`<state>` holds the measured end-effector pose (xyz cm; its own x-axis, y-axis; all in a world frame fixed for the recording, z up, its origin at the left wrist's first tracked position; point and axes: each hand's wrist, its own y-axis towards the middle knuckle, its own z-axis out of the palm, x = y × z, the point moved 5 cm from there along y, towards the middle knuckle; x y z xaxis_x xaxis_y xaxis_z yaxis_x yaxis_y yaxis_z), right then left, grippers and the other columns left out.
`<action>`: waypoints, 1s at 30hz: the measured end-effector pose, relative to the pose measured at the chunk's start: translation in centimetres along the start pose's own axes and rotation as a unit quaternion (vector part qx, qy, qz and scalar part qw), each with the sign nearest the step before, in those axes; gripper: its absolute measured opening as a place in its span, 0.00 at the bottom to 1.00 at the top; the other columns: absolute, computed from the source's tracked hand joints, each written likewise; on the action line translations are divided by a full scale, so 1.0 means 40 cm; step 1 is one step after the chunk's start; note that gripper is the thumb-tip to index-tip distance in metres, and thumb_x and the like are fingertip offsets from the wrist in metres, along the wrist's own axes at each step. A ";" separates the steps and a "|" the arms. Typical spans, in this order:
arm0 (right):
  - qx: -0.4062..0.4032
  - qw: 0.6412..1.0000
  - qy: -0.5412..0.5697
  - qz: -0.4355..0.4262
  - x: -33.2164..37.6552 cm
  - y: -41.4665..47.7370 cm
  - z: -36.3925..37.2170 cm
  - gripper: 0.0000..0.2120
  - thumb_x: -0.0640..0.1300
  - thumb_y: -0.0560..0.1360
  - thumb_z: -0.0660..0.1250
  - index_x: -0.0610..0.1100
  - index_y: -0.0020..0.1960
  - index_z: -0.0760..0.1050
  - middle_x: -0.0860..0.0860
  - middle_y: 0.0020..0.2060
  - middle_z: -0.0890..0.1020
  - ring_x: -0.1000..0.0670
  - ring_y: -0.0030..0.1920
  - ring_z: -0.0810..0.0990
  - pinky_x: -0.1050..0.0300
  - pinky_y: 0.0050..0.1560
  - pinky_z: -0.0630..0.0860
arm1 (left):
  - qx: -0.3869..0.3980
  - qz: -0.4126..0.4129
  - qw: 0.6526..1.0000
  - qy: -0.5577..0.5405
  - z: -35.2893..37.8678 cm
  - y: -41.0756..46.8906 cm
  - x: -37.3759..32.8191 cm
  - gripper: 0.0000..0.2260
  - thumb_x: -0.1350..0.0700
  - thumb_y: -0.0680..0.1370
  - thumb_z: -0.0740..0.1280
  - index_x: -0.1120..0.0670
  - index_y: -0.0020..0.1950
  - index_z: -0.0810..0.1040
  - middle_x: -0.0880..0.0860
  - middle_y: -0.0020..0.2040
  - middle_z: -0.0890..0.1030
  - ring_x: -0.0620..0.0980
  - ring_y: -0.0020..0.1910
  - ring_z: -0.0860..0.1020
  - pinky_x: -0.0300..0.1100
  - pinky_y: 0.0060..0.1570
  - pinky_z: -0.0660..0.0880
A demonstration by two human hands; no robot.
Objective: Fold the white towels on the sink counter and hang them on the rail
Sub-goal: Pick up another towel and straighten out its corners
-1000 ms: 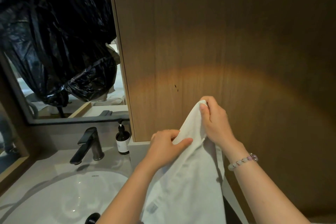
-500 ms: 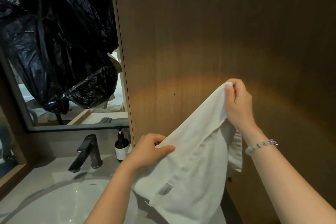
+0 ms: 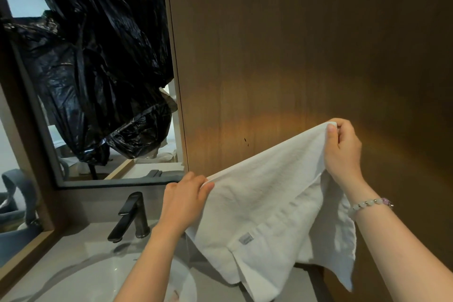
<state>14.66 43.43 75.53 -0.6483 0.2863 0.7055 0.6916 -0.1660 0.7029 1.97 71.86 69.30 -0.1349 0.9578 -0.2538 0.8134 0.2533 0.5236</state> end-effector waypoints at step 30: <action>-0.123 0.985 -0.035 0.115 -0.001 -0.164 -0.123 0.10 0.44 0.81 0.55 0.42 0.56 0.72 0.50 0.45 0.75 0.49 0.45 0.73 0.59 0.44 0.66 | -0.109 -0.079 0.982 -0.135 -0.125 -0.032 0.057 0.11 0.51 0.79 0.61 0.53 0.55 0.81 0.52 0.49 0.73 0.48 0.45 0.70 0.42 0.42 0.63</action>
<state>8.58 39.86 71.33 -0.4533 0.2780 0.8469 0.7146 -0.4547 0.5317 -2.22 74.40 72.11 -0.0701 0.8407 -0.5370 0.6506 0.4466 0.6142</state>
